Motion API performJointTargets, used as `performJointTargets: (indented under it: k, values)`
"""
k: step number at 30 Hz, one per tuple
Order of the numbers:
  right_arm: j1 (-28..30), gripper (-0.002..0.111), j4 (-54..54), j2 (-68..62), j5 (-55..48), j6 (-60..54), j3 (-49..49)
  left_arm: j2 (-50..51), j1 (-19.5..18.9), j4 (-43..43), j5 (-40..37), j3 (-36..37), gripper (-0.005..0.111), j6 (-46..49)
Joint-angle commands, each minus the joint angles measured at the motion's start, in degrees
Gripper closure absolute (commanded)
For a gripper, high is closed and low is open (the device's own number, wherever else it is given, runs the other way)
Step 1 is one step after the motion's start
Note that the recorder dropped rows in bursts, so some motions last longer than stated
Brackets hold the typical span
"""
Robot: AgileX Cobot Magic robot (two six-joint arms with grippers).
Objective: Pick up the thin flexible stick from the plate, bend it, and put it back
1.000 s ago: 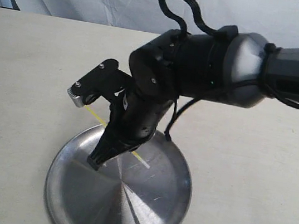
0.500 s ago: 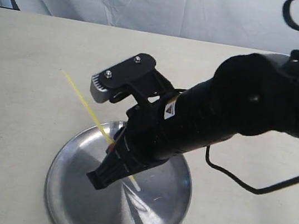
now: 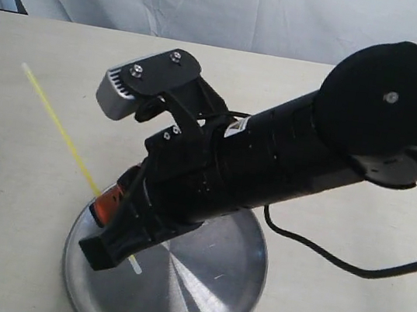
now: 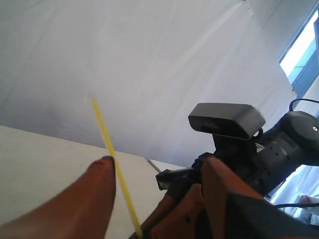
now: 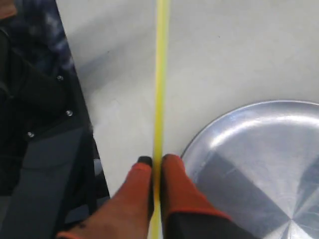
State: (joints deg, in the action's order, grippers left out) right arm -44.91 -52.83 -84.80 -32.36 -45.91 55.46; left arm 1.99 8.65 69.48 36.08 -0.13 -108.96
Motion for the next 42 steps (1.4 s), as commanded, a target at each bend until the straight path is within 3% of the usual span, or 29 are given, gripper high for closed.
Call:
performJointTargets:
  k: [1, 7, 42]
  values:
    - [-1.32, 0.109, -6.03, 1.17, 0.04, -6.01, -0.35, 0.29, 0.18, 0.42, -0.31, 0.13, 0.054, -2.88]
    - [-7.13, 0.109, -8.95, 1.17, 3.42, -8.94, -0.35, 0.71, 0.06, 0.42, 1.35, 0.13, 0.054, -4.78]
    - [-9.19, 0.109, -9.5, 1.17, 0.87, -11.47, -0.23, 0.71, 0.06, 3.23, -0.09, 0.13, 0.054, -4.99]
